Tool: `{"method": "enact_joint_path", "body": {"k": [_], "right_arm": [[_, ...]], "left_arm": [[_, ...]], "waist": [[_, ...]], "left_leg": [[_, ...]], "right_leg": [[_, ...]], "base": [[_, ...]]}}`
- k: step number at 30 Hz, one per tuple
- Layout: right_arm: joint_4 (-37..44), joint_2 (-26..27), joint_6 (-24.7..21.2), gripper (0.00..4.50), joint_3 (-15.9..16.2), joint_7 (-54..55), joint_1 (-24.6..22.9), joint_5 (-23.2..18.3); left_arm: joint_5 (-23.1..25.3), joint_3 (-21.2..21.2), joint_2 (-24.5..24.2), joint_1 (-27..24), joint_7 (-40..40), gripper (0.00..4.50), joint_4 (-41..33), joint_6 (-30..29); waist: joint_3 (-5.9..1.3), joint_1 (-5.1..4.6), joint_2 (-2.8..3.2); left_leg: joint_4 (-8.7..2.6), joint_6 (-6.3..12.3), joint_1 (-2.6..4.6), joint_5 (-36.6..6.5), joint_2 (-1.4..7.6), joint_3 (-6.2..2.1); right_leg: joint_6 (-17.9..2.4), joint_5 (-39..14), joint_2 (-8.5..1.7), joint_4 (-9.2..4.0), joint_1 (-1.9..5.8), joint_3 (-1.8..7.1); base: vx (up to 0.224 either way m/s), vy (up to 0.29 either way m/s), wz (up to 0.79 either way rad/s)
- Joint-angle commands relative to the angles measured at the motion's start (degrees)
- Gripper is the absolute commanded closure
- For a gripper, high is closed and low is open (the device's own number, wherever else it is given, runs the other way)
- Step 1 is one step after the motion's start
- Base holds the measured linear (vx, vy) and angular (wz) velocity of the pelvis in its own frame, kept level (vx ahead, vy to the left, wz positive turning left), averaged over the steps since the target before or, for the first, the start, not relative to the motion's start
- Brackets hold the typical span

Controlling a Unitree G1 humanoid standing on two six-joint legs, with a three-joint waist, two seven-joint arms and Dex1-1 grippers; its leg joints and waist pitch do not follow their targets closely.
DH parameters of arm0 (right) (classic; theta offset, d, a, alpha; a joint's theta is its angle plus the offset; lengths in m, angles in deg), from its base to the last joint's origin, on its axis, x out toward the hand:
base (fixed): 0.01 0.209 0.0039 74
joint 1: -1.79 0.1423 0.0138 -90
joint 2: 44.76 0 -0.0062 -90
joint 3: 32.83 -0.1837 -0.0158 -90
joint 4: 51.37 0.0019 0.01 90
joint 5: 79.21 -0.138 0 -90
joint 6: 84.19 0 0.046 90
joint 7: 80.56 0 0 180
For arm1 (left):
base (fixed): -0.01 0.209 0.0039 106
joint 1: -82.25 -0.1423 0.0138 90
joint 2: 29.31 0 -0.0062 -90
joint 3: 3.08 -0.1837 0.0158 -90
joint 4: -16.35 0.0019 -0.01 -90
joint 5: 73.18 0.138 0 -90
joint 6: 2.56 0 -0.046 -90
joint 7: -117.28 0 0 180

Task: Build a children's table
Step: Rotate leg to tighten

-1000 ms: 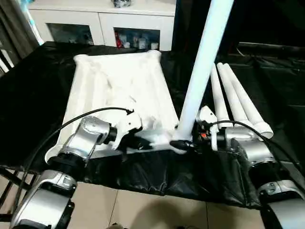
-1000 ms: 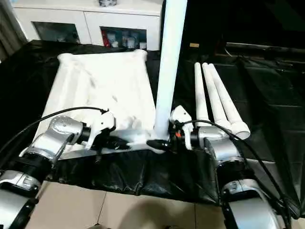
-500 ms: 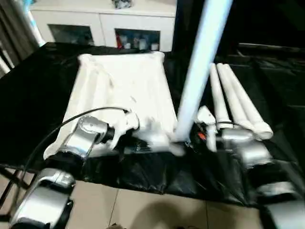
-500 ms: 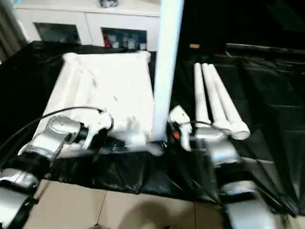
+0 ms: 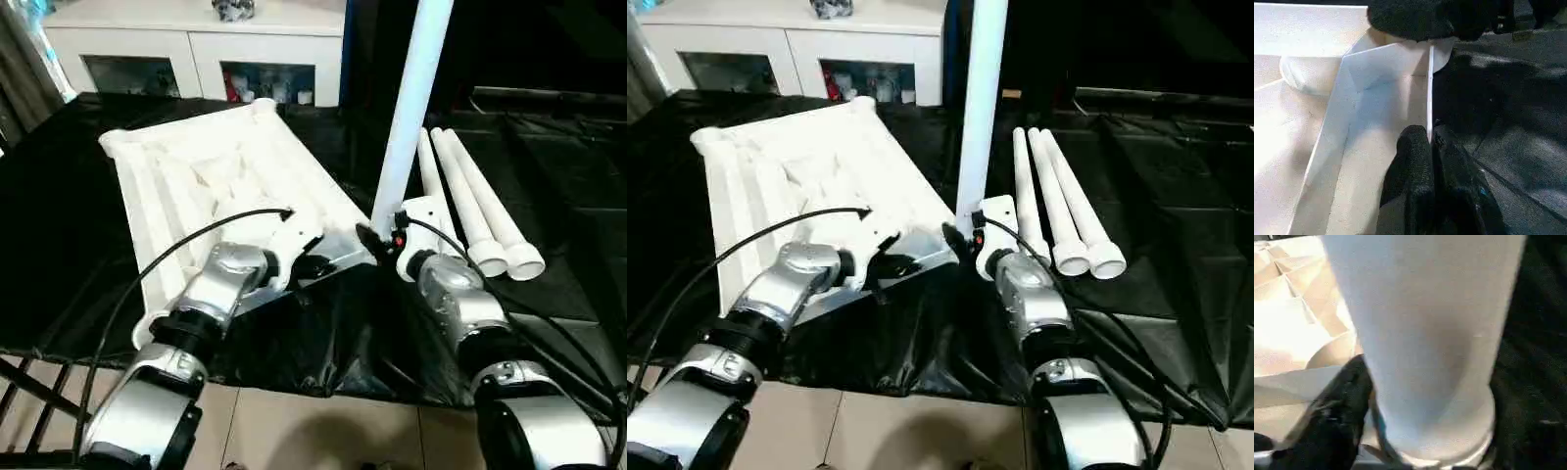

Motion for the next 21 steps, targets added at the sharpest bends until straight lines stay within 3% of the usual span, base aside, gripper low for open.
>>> {"method": "enact_joint_path", "body": {"k": [1, 5, 6, 11, 12, 17, 21], "right_arm": [[-1.84, 3.57, -0.96, 0.59, 4.92, -7.26, 0.01, 0.80], [0.48, 0.60, -1.04, 0.59, 6.77, -15.75, -0.96, 0.60], [2.68, -1.60, -1.30, 0.59, 8.26, -22.06, -1.94, 0.33], [6.15, -6.51, -1.28, 0.59, 11.30, -34.49, -3.74, -0.25], [6.95, -7.93, -1.51, 0.59, 12.24, -38.17, -4.14, -0.41], [8.57, -10.90, -2.60, 0.59, 14.15, -46.05, -4.68, -0.13], [9.21, -12.57, -3.60, 0.95, 15.98, -50.53, -4.73, 0.77]], "left_arm": [[-0.96, -1.83, 1.40, 0.79, 1.09, 4.50, -3.10, 3.22], [-1.45, -2.54, -1.44, -0.09, 5.90, 4.50, -3.82, 6.47], [-2.27, -3.00, -3.29, -0.72, 10.21, 4.50, -4.51, 8.05], [-2.91, -3.56, -7.01, -1.46, 17.81, 4.50, -4.83, 10.43], [-3.53, -3.52, -7.87, -1.53, 20.09, 4.50, -4.85, 10.74], [-4.84, -4.01, -9.88, -1.45, 25.38, 4.50, -4.48, 11.20], [-4.98, -4.36, -10.87, -1.16, 27.69, 4.50, -3.91, 11.76]], "waist": [[-4.07, 0.10, -0.31], [-4.18, 0.01, -0.22], [-4.15, 0.01, -0.29], [-4.45, 0.86, 0.05], [-4.44, 1.15, 0.06], [-4.16, 1.94, -0.09], [-4.13, 2.08, -0.17]], "left_leg": [[-4.00, 3.82, -0.34, -11.74, 0.97, -0.62], [-3.89, 4.71, -0.56, -11.04, 1.13, -0.67], [-3.87, 4.97, -0.50, -10.88, 1.13, -0.65], [-3.58, 5.88, -0.24, -8.67, 1.54, -0.41], [-3.47, 6.37, -0.08, -8.72, 1.61, -0.20], [-3.70, 4.94, -0.08, -11.01, 1.66, -0.22], [-3.71, 4.26, -0.01, -11.23, 1.63, -0.22]], "right_leg": [[-11.81, -16.78, -3.10, -4.02, 3.28, 2.48], [-12.30, -14.91, -3.11, -3.77, 3.48, 2.49], [-12.49, -14.57, -3.06, -3.79, 3.41, 2.50], [-15.04, -8.72, -2.89, -2.84, 3.45, 2.51], [-15.73, -7.31, -2.77, -2.64, 3.13, 2.59], [-15.08, -11.59, -3.06, -2.89, 3.15, 2.70], [-14.44, -12.92, -3.09, -3.05, 3.08, 2.79]], "base": [[0.000, 0.000, 0.00], [0.000, 0.000, 0.00], [0.000, 0.000, 0.00], [0.000, 0.000, 0.00], [0.000, 0.000, 0.00], [0.000, 0.000, 0.00], [0.000, 0.000, 0.00]]}}
